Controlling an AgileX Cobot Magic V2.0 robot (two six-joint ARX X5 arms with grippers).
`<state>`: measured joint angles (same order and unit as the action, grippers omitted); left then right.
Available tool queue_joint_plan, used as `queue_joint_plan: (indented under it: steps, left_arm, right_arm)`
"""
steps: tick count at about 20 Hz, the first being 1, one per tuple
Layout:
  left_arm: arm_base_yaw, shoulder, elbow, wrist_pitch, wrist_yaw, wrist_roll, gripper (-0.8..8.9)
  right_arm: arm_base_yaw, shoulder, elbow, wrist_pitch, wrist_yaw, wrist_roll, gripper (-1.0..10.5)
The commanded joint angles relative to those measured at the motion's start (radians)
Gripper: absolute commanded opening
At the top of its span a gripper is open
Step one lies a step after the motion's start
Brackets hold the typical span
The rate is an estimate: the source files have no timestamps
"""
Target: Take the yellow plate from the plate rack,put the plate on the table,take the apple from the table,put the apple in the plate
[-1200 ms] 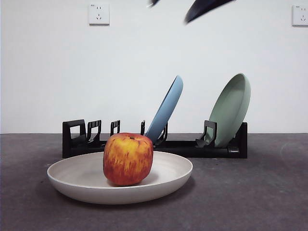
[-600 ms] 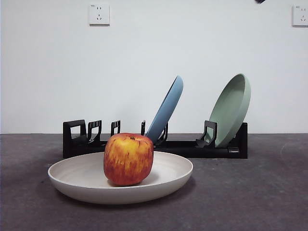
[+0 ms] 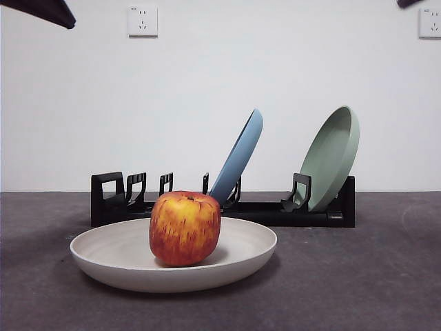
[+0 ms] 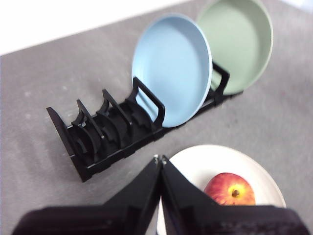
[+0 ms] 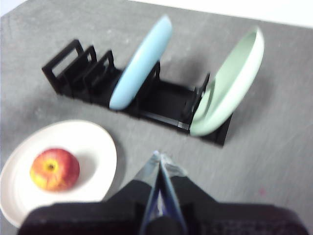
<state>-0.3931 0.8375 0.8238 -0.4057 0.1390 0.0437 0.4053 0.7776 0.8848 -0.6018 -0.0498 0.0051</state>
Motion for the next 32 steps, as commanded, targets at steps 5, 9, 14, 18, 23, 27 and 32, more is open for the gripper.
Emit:
queue_joint_plan:
  steps: [5, 9, 14, 18, 23, 27, 32]
  left_arm:
    - [0.0, -0.243, -0.287, 0.115, -0.035, -0.104, -0.1]
    - [0.0, -0.333, -0.356, 0.116, -0.059, -0.124, -0.09]
    - [0.0, -0.319, -0.356, 0.094, -0.058, -0.13, -0.04]
    - [0.0, -0.31, -0.356, 0.094, -0.058, -0.129, -0.03]
    - [0.002, -0.322, -0.356, 0.09, -0.059, -0.129, -0.03]
    - [0.057, -0.416, -0.356, 0.092, -0.059, -0.037, -0.03]
    - [0.263, -0.611, -0.484, 0.183, -0.057, 0.01, -0.04]
  right_arm:
    - [0.004, -0.151, -0.261, 0.114, -0.002, 0.105, -0.2]
    - [0.003, -0.188, -0.347, 0.137, -0.002, 0.11, -0.1]
    - [0.003, -0.173, -0.346, 0.134, 0.0, 0.129, -0.1]
    - [0.003, -0.174, -0.346, 0.133, 0.001, 0.129, -0.1]
    - [0.003, -0.174, -0.346, 0.133, 0.001, 0.129, -0.1]
    - [0.003, -0.174, -0.346, 0.133, 0.001, 0.129, -0.1]
    - [0.003, -0.174, -0.346, 0.133, 0.001, 0.129, -0.1]
